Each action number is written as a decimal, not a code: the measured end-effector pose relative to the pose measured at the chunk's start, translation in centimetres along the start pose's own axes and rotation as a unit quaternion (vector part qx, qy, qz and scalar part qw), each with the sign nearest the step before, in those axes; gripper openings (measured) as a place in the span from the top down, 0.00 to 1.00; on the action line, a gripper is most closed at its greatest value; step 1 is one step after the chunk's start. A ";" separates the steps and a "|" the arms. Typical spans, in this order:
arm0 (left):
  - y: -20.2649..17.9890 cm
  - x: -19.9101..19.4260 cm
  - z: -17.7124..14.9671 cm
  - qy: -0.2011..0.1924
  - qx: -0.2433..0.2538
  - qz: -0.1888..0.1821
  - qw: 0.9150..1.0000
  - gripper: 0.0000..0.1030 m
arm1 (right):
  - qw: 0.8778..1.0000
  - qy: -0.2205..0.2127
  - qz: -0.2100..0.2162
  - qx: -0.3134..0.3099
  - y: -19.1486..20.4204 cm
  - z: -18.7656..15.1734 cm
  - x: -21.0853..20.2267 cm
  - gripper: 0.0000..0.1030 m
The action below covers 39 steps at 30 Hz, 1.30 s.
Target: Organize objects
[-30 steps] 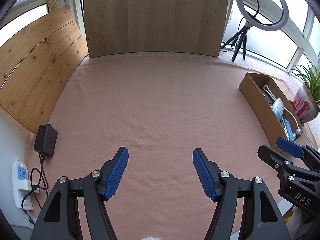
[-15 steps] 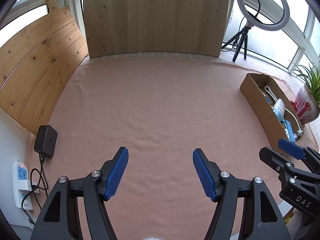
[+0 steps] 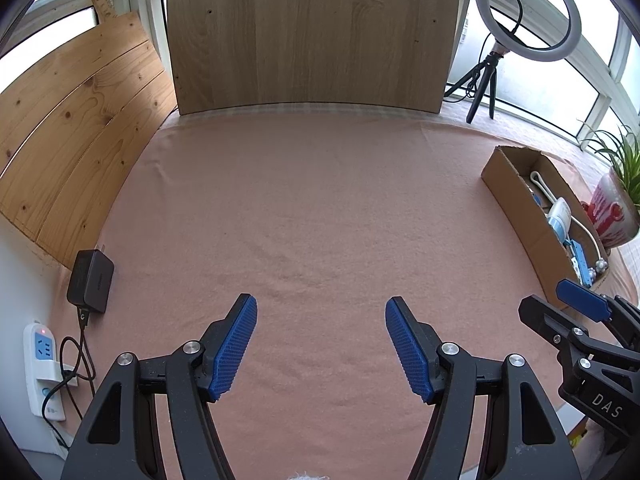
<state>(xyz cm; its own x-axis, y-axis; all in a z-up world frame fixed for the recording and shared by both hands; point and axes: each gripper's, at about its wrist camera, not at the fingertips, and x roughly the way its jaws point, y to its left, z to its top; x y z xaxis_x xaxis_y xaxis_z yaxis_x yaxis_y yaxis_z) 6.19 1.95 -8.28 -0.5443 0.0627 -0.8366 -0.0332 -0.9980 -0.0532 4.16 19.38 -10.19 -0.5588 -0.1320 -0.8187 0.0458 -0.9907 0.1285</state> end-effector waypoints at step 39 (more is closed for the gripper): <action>-0.9 0.5 0.1 0.007 0.003 -0.002 1.000 0.32 | 1.000 0.006 -0.003 0.008 -0.5 -0.2 0.3 0.40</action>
<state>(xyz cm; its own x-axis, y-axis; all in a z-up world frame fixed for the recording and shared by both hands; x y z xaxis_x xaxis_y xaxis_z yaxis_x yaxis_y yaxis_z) 5.87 2.87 -8.57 -0.5329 0.0669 -0.8435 -0.0397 -0.9978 -0.0540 4.07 19.86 -10.63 -0.5497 -0.1265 -0.8257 0.0291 -0.9908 0.1324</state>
